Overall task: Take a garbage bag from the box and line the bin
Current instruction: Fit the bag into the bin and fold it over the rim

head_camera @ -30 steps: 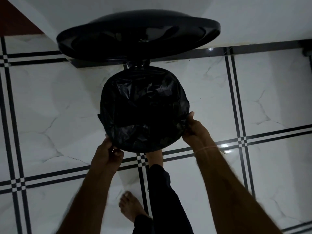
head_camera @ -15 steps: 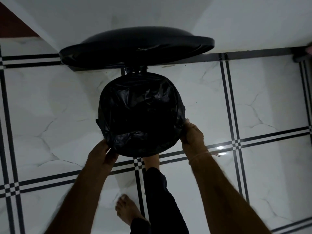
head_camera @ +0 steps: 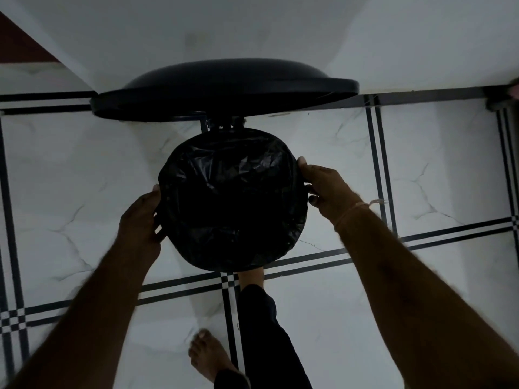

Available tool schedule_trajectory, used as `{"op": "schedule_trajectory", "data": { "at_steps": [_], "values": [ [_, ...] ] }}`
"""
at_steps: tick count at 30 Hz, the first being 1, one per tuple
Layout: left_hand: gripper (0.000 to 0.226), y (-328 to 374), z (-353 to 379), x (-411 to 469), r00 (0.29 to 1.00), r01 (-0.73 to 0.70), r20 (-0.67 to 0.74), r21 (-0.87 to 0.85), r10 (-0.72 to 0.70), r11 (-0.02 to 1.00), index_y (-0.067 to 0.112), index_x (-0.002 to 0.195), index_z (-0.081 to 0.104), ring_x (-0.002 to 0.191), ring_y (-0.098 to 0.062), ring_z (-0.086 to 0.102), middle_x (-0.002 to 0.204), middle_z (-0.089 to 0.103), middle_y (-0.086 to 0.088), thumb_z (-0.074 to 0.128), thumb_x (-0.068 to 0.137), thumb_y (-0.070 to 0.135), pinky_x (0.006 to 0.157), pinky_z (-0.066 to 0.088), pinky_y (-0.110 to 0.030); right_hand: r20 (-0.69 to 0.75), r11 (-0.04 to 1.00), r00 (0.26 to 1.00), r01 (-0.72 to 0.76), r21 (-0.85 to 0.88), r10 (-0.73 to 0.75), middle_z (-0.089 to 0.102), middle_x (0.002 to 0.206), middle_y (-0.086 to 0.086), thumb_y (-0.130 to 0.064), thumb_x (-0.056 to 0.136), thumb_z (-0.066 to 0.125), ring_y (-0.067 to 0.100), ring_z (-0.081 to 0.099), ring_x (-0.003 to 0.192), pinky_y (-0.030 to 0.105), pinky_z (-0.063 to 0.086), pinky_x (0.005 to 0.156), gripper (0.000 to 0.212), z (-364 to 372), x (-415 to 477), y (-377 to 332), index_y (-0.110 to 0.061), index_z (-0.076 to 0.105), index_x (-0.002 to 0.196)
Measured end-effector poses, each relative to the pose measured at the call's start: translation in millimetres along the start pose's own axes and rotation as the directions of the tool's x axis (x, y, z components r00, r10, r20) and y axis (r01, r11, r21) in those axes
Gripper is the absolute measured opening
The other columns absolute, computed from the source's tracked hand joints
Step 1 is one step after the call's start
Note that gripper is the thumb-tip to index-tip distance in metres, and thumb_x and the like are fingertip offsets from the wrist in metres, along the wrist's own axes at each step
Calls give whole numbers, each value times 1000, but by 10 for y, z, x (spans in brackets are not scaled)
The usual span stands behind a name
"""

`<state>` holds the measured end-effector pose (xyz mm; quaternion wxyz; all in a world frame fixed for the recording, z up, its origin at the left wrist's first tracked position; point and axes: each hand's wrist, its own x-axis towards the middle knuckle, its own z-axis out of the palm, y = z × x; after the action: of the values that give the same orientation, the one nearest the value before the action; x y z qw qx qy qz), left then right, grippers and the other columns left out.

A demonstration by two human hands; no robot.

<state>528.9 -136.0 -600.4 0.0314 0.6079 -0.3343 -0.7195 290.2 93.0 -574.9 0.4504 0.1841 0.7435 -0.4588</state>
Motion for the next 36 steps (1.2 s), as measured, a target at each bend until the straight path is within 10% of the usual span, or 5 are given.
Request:
{"op": "schedule_trajectory", "data": {
  "at_steps": [12,19,25,31,36],
  "values": [
    [24,339,92,206,983,-73,176,139,47,988,28,102,74,84,-9,65,94,74,14,65,94,49,76,47,-26,69,996,997,40,85,-46,76,113,12,-61,89,64,28,71,113,40,58,96,54,193,273,-239,-11,78,105],
    [48,428,50,397,980,33,192,103,-53,994,22,126,74,127,-18,62,134,71,2,76,86,48,109,49,-40,108,997,993,49,-53,-43,68,87,-3,-39,94,71,11,63,79,26,52,67,22,283,382,-515,-17,72,91],
    [28,432,115,484,971,146,169,133,-168,980,28,100,76,100,-7,70,115,71,3,49,107,27,74,55,-22,30,990,999,-8,-141,12,68,89,8,-34,100,65,23,67,90,36,59,87,30,400,594,-460,-8,67,86],
    [18,458,251,525,986,110,93,248,-137,963,14,113,60,84,-13,61,105,65,-5,45,109,24,58,56,-21,-41,977,998,-61,-205,54,59,64,2,-12,107,48,7,60,41,14,42,34,34,417,564,-558,-7,54,74],
    [25,394,301,419,999,32,11,315,-37,949,18,84,61,76,-12,59,92,64,-3,51,107,19,60,54,-19,39,962,998,-28,-270,39,55,79,5,-28,105,54,15,54,67,26,46,61,32,322,451,-509,-8,60,81]
  ]
}}
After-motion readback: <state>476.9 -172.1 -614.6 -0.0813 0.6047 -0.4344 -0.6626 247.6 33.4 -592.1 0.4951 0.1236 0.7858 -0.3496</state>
